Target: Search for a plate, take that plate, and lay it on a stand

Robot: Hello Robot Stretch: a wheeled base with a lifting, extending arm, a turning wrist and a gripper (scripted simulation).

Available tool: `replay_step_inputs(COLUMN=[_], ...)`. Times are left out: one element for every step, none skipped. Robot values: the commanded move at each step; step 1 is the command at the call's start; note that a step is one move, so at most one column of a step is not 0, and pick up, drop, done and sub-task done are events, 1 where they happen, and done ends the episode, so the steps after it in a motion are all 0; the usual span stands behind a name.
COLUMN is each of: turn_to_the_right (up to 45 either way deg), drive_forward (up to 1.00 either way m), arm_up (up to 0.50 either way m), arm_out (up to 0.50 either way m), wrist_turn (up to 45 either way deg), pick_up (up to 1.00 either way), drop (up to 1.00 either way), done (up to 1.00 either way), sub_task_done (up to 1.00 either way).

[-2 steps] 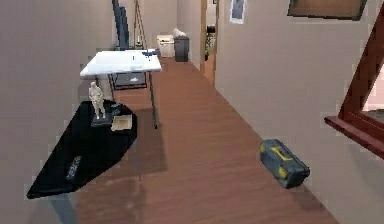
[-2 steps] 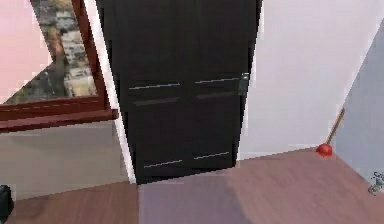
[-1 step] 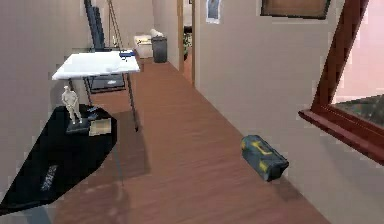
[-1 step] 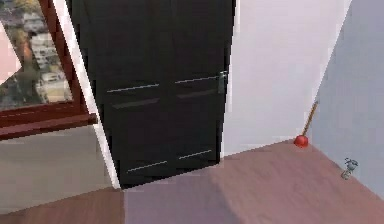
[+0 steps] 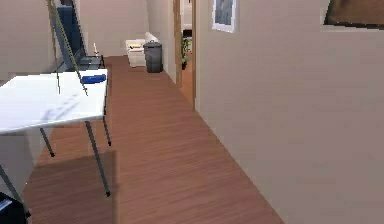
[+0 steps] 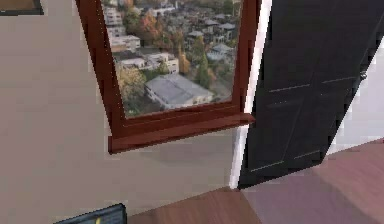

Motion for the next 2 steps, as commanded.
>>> replay_step_inputs(turn_to_the_right=[-6.0,0.0], drive_forward=[0.0,1.0], arm_up=[0.0,0.0], arm_out=[0.0,0.0], wrist_turn=[0.0,0.0], pick_up=[0.0,0.0], drop=[0.0,0.0], done=[0.0,0.0], sub_task_done=[0.0,0.0])
